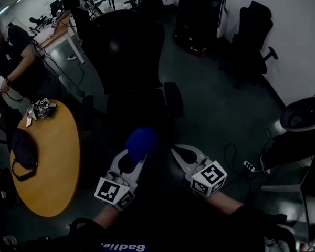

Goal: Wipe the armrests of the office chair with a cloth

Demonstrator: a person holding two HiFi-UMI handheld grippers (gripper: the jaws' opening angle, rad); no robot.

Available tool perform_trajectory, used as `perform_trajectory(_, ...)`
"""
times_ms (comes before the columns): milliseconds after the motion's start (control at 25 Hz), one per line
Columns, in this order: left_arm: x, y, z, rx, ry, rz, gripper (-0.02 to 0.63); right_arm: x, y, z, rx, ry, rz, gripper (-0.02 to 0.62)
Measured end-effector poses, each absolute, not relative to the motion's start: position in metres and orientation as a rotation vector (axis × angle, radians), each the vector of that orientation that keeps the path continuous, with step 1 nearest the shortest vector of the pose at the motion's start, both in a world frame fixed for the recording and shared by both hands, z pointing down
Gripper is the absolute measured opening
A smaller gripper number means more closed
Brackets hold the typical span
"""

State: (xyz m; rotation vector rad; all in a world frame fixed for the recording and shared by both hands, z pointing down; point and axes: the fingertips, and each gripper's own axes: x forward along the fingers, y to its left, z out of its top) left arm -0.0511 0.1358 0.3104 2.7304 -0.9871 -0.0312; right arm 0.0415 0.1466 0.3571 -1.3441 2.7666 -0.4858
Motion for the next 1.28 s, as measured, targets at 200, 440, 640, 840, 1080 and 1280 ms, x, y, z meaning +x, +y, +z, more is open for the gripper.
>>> perform_trajectory(200, -0.066, 0.090, 0.312, 2.730, -0.952, -0.038, 0.130, 0.029, 0.104, 0.357, -1.391, 2.758, -0.481, 0.005)
perform_trajectory(440, -0.084, 0.028, 0.311, 2.732, -0.890, -0.061, 0.130, 0.016, 0.053, 0.362, -1.493, 2.742, -0.511, 0.005)
perform_trajectory(640, -0.104, -0.016, 0.320, 2.734, -0.826, -0.074, 0.130, 0.000, 0.017, 0.366, -1.576, 2.737, -0.535, 0.005)
perform_trajectory(840, -0.114, -0.055, 0.322, 2.731, -0.770, -0.075, 0.130, -0.007, -0.006, 0.367, -1.666, 2.708, -0.545, 0.005)
perform_trajectory(1080, -0.103, -0.091, 0.333, 2.755, -0.752, -0.054, 0.130, 0.010, -0.027, 0.375, -1.743, 2.670, -0.587, 0.005)
perform_trajectory(1280, -0.080, -0.111, 0.333, 2.728, -0.782, -0.024, 0.130, 0.032, -0.041, 0.380, -1.735, 2.660, -0.606, 0.005)
